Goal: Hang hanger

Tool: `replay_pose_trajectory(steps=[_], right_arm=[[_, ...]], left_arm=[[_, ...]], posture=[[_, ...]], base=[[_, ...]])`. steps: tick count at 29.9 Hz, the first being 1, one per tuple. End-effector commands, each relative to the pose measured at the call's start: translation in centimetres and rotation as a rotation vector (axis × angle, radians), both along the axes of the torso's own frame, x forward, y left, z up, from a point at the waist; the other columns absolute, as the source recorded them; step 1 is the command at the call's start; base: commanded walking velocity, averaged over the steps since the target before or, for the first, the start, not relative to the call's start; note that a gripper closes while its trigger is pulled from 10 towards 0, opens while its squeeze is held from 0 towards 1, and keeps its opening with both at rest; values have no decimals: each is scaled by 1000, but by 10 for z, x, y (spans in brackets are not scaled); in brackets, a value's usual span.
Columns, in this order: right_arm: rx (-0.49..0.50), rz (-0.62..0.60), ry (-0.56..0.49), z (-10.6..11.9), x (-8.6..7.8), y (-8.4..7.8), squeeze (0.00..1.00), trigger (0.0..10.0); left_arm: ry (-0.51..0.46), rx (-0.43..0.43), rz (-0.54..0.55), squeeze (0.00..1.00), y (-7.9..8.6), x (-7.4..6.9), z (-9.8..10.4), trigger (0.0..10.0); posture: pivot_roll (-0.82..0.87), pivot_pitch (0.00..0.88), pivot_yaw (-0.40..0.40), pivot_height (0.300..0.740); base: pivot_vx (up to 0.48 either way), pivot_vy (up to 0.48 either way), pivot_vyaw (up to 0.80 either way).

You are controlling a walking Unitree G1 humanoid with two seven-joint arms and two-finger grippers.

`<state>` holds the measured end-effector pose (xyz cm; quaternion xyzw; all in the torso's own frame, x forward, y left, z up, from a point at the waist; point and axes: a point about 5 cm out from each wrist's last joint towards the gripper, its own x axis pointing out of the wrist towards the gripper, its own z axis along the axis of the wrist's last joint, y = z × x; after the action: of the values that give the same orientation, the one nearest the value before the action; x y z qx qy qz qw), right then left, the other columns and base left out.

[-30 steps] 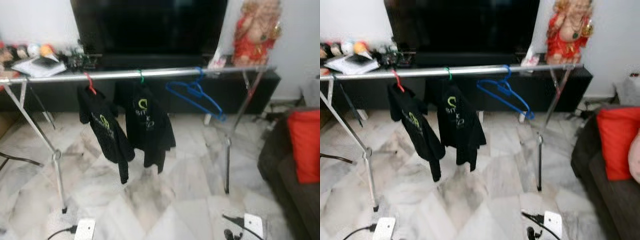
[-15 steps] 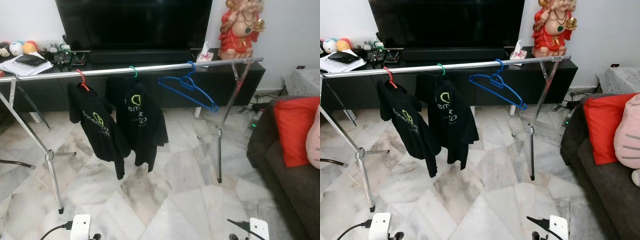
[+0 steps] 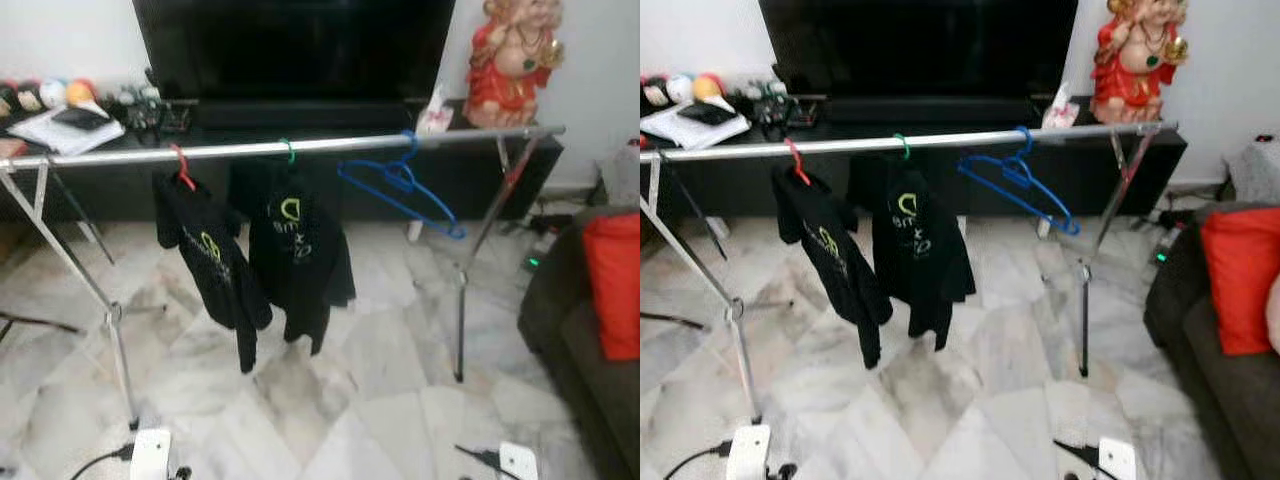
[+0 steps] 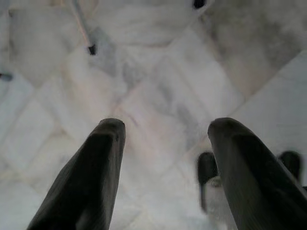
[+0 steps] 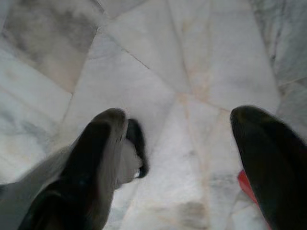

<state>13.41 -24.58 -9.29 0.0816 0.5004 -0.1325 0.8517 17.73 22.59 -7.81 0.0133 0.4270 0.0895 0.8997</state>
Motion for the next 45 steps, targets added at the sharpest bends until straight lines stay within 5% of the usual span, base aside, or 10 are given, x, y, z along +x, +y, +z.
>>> replay_pose_trajectory(steps=[1, 9, 33, 37, 41, 45], right_arm=[[15, 4, -16, 0, 6, 10, 0, 10000], [-11, 71, -14, 0, 7, 12, 0, 10000], [-17, 11, -29, 5, 10, -6, 0, 10000], [-23, 9, -34, 7, 11, -9, 0, 10000], [-19, 29, -25, 3, 10, 0, 0, 10000], [-18, 41, -19, 2, 8, 2, 0, 10000]], left_arm=[[-2, 8, 11, 0, 4, 0, 1, 10000], [-10, 3, 18, 0, 3, 1, 1, 10000], [-89, -4, 42, 0, 1, 5, 5, 10000], [-216, 21, 76, 0, 1, 10, 13, 10000], [-571, 131, 28, 0, 26, 36, 58, 10000], [-769, 151, 29, 0, 21, 34, 85, 10000]], posture=[[-24, 0, -12, 740], [-25, 0, -17, 740], [-4, 0, -29, 740], [7, 0, -33, 740], [38, 0, -52, 740], [65, 0, -62, 740]], base=[[341, 0, 0], [350, 0, 252], [353, 0, 51], [0, 0, 0], [0, 0, 0], [0, 0, 0]])
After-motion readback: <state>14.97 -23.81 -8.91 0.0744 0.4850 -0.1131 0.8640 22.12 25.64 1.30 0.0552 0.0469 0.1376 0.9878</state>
